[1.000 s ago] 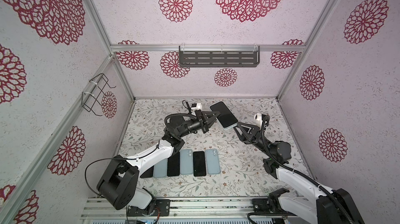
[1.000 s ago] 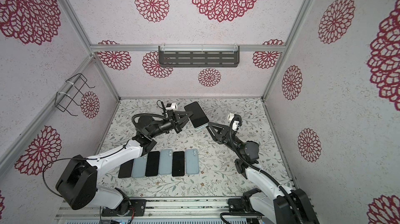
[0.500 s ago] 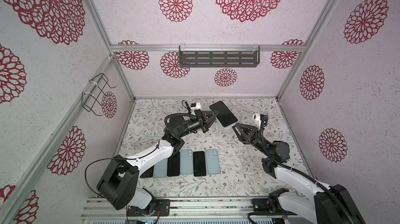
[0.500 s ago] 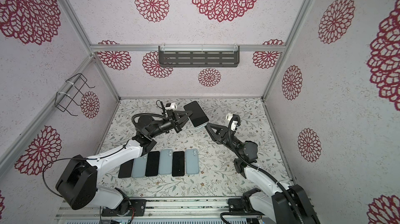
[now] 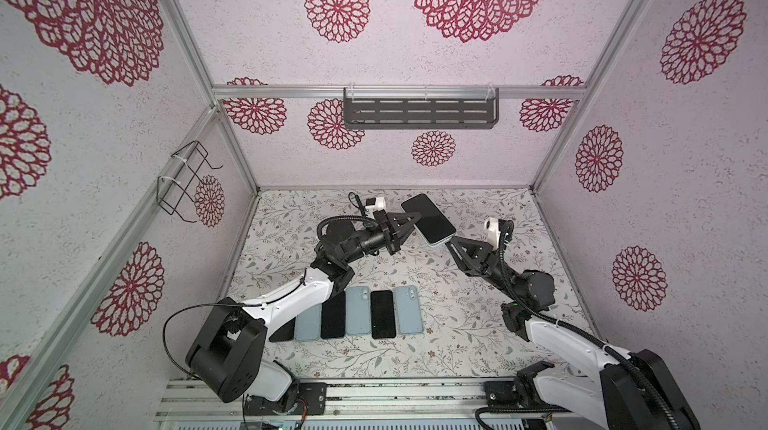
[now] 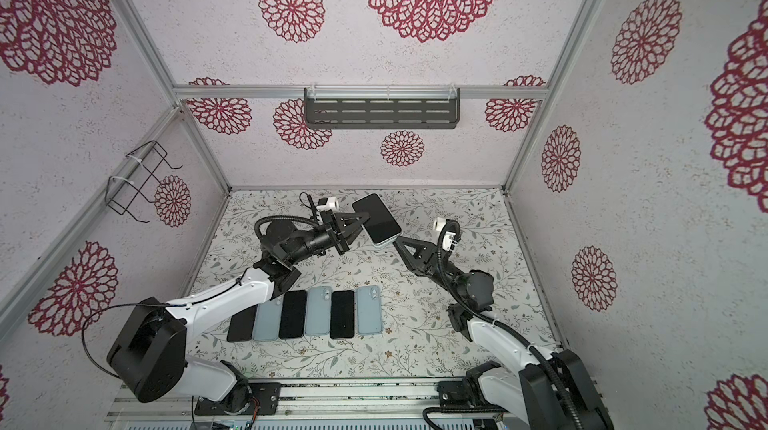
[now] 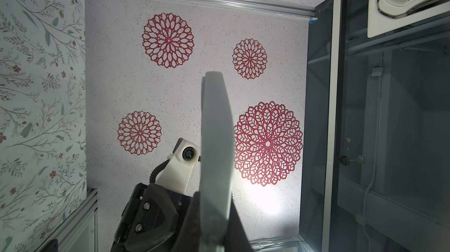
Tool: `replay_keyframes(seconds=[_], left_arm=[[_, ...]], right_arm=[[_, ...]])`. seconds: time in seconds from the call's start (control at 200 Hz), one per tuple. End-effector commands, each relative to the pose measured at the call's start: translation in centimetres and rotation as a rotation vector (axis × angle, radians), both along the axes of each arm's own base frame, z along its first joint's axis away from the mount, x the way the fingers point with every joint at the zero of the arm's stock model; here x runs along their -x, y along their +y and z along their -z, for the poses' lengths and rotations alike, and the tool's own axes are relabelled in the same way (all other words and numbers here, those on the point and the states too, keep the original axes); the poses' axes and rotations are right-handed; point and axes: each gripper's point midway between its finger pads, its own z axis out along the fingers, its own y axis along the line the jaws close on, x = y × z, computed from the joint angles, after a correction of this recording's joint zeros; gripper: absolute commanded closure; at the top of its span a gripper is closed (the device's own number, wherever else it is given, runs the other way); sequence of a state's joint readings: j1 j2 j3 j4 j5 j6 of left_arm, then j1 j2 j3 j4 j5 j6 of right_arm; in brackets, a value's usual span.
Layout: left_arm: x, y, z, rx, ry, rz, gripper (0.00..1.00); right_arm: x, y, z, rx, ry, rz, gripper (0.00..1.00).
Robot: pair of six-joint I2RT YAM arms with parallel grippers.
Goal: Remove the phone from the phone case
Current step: 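Pull the pale case off with right gripper while left gripper holds black phone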
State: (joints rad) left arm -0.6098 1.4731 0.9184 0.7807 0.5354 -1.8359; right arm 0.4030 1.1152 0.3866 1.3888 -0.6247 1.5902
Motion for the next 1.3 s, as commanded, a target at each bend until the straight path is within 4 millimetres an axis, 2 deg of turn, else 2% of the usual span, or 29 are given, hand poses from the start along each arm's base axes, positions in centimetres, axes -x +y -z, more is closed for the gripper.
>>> replay_keyframes(seconds=[0.0, 0.33, 0.46, 0.626, 0.926, 0.986, 1.081, 1.111, 1.161, 1.296], left_arm=[[2.7, -1.3, -3.6, 0.034, -0.132, 0.090, 1.00], [3.0, -1.2, -4.5, 0.050, -0.155, 0.087, 1.00], [3.1, -1.3, -4.3, 0.044, -0.155, 0.091, 1.00], [2.9, -1.4, -2.2, 0.015, -0.116, 0.097, 1.00], [2.2, -1.9, 2.3, -0.045, -0.050, 0.113, 1.00], [1.9, -2.2, 3.5, -0.067, -0.040, 0.115, 1.00], [1.5, -2.7, 5.6, -0.128, -0.026, 0.116, 1.00], [1.4, -2.9, 6.5, -0.148, -0.019, 0.116, 0.92], [1.2, -3.2, 7.5, -0.172, -0.012, 0.117, 0.84], [0.9, -4.2, 8.9, -0.190, -0.020, 0.120, 0.63]], right_arm=[[-0.2, 0.3, 0.4, 0.006, 0.016, -0.008, 0.63], [-0.8, 0.6, 1.7, 0.016, 0.061, -0.014, 0.67], [-0.6, 0.5, 1.3, 0.003, 0.043, -0.014, 0.67], [-0.5, 0.5, 1.1, 0.007, 0.044, -0.019, 0.70], [0.4, 0.1, 2.1, 0.030, 0.067, -0.010, 0.96], [0.5, -0.1, 3.0, 0.058, 0.090, 0.004, 1.00], [0.5, -0.3, 4.6, 0.122, 0.129, 0.039, 1.00], [0.6, -0.5, 4.9, 0.144, 0.134, 0.056, 1.00], [0.7, -0.7, 5.4, 0.182, 0.146, 0.081, 1.00], [1.2, -1.6, 7.5, 0.241, 0.196, 0.134, 1.00]])
